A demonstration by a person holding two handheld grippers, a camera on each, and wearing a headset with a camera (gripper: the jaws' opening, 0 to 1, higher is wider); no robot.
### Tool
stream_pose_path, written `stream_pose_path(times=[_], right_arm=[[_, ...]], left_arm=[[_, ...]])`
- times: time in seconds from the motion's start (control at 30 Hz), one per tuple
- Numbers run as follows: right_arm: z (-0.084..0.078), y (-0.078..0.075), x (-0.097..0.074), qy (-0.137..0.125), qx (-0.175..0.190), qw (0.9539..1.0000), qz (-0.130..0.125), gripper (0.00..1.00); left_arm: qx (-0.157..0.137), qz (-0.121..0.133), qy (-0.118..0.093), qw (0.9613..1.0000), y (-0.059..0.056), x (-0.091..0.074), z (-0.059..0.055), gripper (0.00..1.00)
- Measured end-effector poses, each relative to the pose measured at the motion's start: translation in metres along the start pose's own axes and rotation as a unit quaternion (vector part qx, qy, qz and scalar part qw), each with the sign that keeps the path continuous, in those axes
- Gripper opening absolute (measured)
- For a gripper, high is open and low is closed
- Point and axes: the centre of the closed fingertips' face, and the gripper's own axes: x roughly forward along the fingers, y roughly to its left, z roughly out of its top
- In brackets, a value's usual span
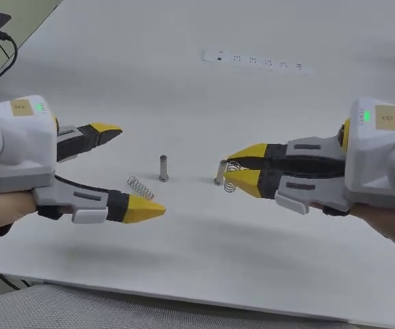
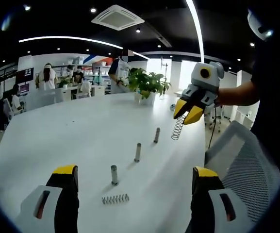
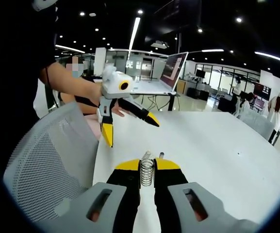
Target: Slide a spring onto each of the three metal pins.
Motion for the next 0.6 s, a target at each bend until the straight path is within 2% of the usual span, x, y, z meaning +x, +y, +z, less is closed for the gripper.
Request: stream_pose_path(times=[0.23,0.33,0.6], right_arm=[[-0.004,-0.003,0.000,0.002,0.004,1.0000,-0.004,0.07],[-0.005,-0.003,0.000,0.003,0.003,1.0000,-0.005,0.07],[-0.005,-0.011,0.000,0.002,0.007,0.9999,-0.014,0.07]], left_arm=[[-0.007,0.010,0.002,0.9999,0.004,-0.006,-0.006,0.98],[-0.011,0.011,0.013,0.9998,0.004,-0.007,-0.011,0.98],[-0.024,0.021,0.001,0.9995,0.009,-0.012,-0.007,0.98]])
